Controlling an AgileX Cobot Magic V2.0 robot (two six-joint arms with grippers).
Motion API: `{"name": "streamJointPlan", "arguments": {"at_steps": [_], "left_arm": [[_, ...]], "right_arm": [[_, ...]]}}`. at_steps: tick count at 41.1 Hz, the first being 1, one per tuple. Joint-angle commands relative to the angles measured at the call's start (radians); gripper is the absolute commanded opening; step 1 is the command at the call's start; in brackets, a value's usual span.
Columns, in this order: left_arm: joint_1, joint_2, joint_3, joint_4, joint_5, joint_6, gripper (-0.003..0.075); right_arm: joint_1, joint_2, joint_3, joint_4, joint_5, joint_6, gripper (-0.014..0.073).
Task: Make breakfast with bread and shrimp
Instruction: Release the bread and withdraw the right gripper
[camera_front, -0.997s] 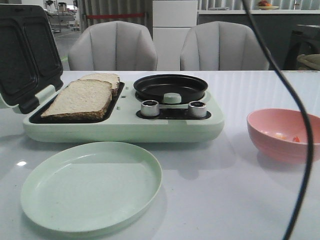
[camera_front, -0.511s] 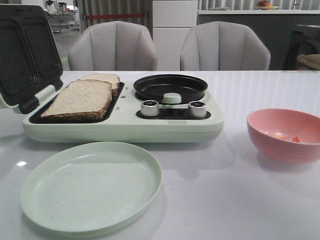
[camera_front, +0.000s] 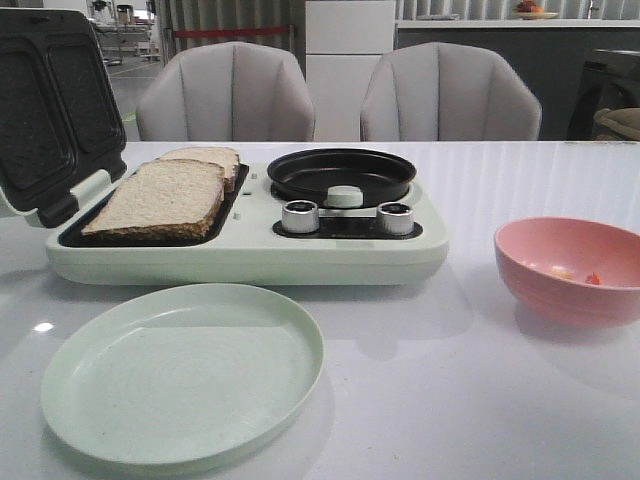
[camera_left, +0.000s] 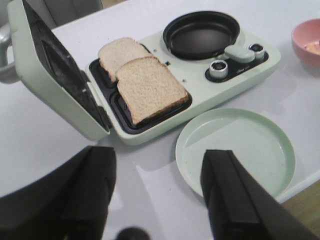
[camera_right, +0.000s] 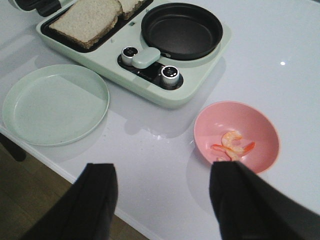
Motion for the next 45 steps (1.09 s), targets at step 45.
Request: {"name": "streamJointPlan", "arguments": {"at_steps": [45], "left_arm": [[0.818, 0.798, -0.514, -0.594, -0.018, 0.371, 0.023]], "right_arm": [[-0.004, 0.001, -0.026, 0.0, -0.074, 0.0, 0.0517]]}}
